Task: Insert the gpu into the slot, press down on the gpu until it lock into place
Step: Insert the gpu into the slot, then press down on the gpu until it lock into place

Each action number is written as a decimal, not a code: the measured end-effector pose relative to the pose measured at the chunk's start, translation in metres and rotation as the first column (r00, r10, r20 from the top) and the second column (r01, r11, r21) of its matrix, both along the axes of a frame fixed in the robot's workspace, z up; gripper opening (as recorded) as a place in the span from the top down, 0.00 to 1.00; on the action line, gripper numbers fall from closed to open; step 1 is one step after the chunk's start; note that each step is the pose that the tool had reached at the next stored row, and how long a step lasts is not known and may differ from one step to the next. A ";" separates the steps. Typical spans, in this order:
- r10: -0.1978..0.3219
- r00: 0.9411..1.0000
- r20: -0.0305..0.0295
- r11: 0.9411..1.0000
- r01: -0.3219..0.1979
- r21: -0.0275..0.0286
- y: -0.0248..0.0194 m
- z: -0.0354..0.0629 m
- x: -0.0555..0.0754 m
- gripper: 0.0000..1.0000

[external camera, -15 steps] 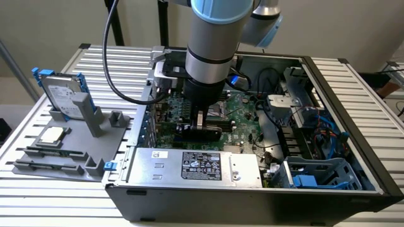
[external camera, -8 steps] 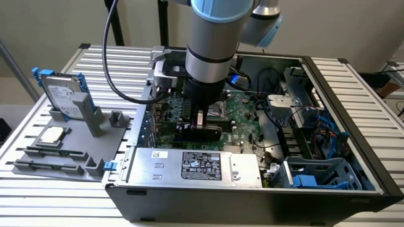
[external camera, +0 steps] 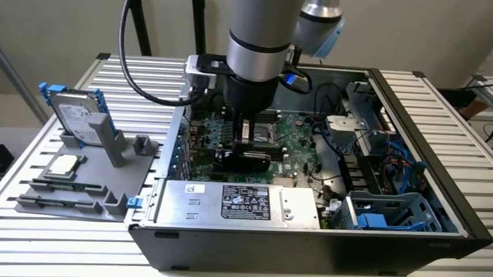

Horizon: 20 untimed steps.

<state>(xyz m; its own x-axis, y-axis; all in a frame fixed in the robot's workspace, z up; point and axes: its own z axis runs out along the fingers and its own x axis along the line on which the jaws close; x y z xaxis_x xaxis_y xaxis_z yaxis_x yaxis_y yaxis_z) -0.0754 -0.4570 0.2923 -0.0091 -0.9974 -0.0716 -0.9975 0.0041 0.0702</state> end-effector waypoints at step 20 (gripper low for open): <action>0.000 1.000 0.000 1.000 0.000 0.000 0.0000 0.0107 0.000 0.89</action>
